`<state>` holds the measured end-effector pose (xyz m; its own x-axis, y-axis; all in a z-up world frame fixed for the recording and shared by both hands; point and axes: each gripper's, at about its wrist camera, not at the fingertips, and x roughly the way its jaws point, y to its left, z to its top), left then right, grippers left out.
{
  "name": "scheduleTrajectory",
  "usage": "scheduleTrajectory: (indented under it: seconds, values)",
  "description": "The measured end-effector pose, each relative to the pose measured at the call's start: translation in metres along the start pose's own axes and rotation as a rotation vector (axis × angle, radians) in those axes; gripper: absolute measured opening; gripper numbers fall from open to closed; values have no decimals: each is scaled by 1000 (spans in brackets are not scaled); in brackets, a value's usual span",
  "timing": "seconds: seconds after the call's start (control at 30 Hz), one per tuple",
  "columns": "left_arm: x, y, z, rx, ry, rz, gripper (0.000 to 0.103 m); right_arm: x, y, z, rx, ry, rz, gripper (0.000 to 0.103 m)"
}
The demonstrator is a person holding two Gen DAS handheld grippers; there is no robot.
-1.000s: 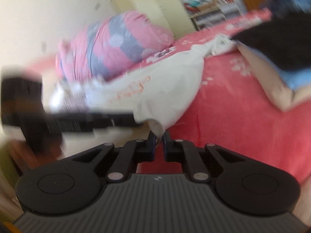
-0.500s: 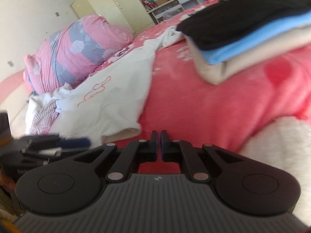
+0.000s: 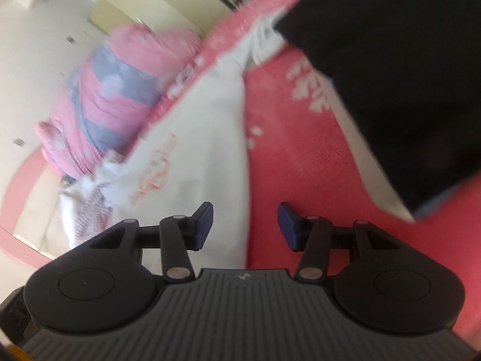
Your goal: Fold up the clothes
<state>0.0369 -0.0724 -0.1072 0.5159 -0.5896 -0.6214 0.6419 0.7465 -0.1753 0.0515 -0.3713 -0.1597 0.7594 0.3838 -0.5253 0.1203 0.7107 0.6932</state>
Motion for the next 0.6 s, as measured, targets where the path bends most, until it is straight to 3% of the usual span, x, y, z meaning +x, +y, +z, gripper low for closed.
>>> scheduleTrajectory:
  seconds: [0.07,0.1,0.13,0.2,0.3,0.47,0.6]
  values:
    - [2,-1,-5,17,3,7,47,5,10,2,-66,22,-9,39]
    - [1,-2,-7,30,-1,9,47,7,16,3,-104,37,-12,12]
    - [0,-3,-9,37,-3,9,47,10,22,1,-154,61,-15,2]
    - [0,-4,-11,51,1,9,47,9,38,-4,-262,42,-69,2]
    - [-3,-6,-13,79,12,13,48,-8,66,-10,-497,-100,-207,2]
    - [-5,-8,-17,118,14,18,48,28,69,-39,-840,-79,-426,4]
    - [-12,-5,-20,107,13,11,48,-3,75,-37,-762,-190,-411,5]
